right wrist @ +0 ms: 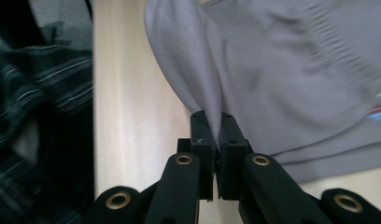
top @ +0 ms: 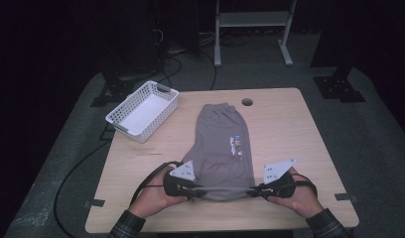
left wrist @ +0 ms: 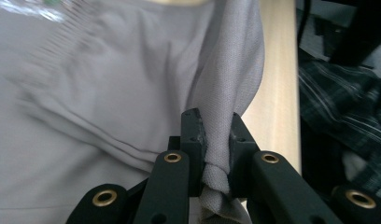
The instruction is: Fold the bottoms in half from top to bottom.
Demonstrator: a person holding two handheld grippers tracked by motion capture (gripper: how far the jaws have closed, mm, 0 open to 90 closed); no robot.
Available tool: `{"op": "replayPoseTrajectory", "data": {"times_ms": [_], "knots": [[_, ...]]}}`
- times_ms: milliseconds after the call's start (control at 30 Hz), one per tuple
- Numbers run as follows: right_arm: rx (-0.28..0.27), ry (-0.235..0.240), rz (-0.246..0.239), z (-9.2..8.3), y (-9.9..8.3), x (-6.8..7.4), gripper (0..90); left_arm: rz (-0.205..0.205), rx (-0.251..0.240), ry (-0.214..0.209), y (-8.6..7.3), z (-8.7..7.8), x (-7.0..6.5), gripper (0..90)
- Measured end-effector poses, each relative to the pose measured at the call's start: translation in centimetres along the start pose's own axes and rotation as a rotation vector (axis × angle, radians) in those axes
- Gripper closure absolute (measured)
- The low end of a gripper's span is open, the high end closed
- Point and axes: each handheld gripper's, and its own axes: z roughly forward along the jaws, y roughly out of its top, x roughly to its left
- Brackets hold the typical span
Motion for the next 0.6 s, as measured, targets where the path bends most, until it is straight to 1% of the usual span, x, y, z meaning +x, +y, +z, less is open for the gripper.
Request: {"op": "replayPoseTrajectory", "data": {"times_ms": [33, 67, 100, 133, 167, 267, 300, 433, 500, 600], "knots": [[-0.001, -0.012, -0.001, -0.1, 0.2, -0.2, 86.6, 0.0, 0.0, 0.0, 0.0, 0.0, 0.0, 80.1], [-0.008, -0.029, -0.006, -0.2, 0.7, -0.6, 86.6, 0.016, 0.006, 0.033, 0.5, -0.3, 0.6, 80.1], [-0.009, -0.037, -0.006, -0.2, 0.8, -0.8, 86.6, 0.024, 0.008, 0.047, 0.8, -0.4, 0.9, 80.1], [-0.011, -0.054, -0.009, -0.3, 1.1, -1.1, 86.6, 0.026, 0.003, 0.067, 1.1, -0.6, 1.3, 80.0], [-0.014, -0.073, -0.007, -0.4, 1.5, -1.5, 86.6, 0.023, -0.003, 0.078, 1.3, -0.8, 1.7, 80.0], [-0.026, -0.106, 0.016, -0.4, 2.1, -2.6, 86.6, 0.011, -0.005, 0.115, 1.9, -1.2, 3.0, 79.9], [-0.028, -0.114, 0.015, -0.3, 2.3, -3.1, 86.6, 0.006, -0.002, 0.126, 2.1, -1.2, 3.5, 79.9], [-0.035, -0.16, 0.036, 0.0, 3.1, -4.9, 86.7, -0.018, -0.011, 0.172, 2.7, -1.0, 5.4, 79.8], [-0.039, -0.184, 0.051, 0.1, 3.5, -5.8, 86.6, -0.026, -0.018, 0.187, 3.0, -0.9, 6.2, 79.8], [-0.037, -0.2, 0.076, 0.5, 3.6, -7.1, 86.6, -0.021, -0.007, 0.224, 3.3, -0.3, 7.7, 77.9]]}}
